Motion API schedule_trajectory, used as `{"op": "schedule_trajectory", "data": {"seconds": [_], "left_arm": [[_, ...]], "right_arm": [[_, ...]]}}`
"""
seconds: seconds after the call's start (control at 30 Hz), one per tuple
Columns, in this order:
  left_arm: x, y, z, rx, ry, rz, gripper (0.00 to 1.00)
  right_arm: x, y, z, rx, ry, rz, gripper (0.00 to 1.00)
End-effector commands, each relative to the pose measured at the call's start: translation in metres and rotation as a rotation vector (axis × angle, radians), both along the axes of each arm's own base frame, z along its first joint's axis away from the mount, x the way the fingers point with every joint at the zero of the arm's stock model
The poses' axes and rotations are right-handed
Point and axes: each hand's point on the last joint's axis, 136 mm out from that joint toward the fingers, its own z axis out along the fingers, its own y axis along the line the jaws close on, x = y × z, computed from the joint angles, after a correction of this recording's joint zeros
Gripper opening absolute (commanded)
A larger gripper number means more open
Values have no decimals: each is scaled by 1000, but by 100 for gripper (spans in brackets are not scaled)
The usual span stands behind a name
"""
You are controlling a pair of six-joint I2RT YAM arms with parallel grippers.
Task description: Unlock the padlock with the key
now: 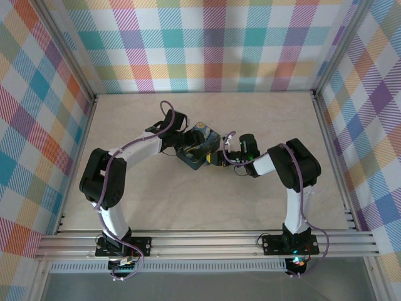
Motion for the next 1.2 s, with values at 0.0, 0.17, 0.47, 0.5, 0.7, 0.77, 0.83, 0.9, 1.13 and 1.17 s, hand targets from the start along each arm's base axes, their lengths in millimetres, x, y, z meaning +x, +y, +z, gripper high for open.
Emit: {"op": "schedule_trajectory", "data": {"seconds": [0.0,0.17,0.47,0.5,0.7,0.77,0.83,0.9,1.13,1.17], "left_arm": [[-6,1,-5,24,-1,-17,59],[-6,1,-4,23,-2,-16,59],[-5,1,-4,23,-2,-14,59],[-5,1,-4,22,-2,-15,59],[-5,1,-4,23,-3,-15,59],[-4,0,-3,23,-4,-15,59],[-4,1,-3,22,-5,-14,59],[-4,0,-2,21,-6,-14,59],[-3,0,-2,22,-7,-14,59],[-4,0,-4,23,-3,-14,59]], "right_arm": [[7,5,9,21,-38,24,49],[11,10,11,50,-33,31,48],[6,14,20,90,-51,65,47],[5,15,22,98,-58,68,46],[0,13,21,105,-67,73,40],[-2,13,22,110,-70,79,40],[-4,13,23,118,-74,87,39],[-6,13,25,127,-82,95,39],[-10,16,28,149,-101,121,39],[-10,16,27,141,-102,121,39]]}}
